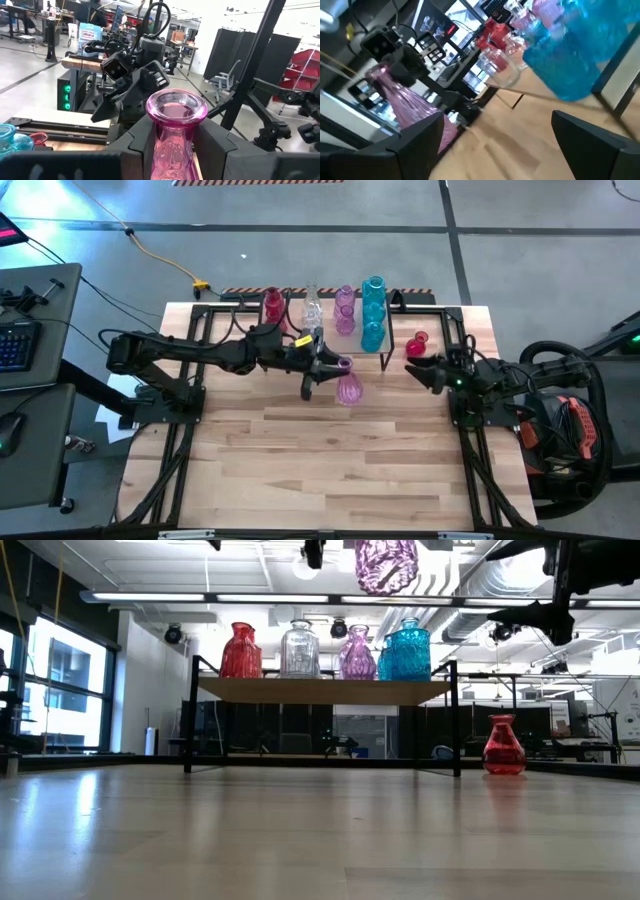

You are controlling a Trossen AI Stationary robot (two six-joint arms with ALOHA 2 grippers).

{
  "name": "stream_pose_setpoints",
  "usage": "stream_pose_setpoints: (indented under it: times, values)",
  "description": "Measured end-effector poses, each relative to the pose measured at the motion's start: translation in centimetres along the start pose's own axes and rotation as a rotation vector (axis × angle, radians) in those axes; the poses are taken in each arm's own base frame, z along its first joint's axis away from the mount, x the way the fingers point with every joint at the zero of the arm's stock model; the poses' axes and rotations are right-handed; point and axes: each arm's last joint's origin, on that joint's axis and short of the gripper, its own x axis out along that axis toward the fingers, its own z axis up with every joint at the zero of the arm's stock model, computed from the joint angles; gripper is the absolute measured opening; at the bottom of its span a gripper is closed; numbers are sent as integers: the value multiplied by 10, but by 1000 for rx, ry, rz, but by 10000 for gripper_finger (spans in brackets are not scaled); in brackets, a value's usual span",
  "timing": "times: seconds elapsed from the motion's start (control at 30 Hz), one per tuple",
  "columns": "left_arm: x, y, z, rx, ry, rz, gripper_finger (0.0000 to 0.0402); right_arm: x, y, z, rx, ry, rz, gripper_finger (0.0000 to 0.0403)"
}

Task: Sort vases onto shelf
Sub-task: Put the violet vase on the shelf aligned with the other violet vases

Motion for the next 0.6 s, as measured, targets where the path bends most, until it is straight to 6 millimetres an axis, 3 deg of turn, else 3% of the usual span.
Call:
stream_pose_setpoints:
  times: [0.2,0.33,0.6]
  values:
    - [0,1,0,1,-1,5,97,2,2,-3,149,69,38,351]
    - [0,1,0,0,3,6,97,6,10,1,219,20,110,351]
    - [0,1,0,0,0,5,97,19,38,11,160,-85,392,350]
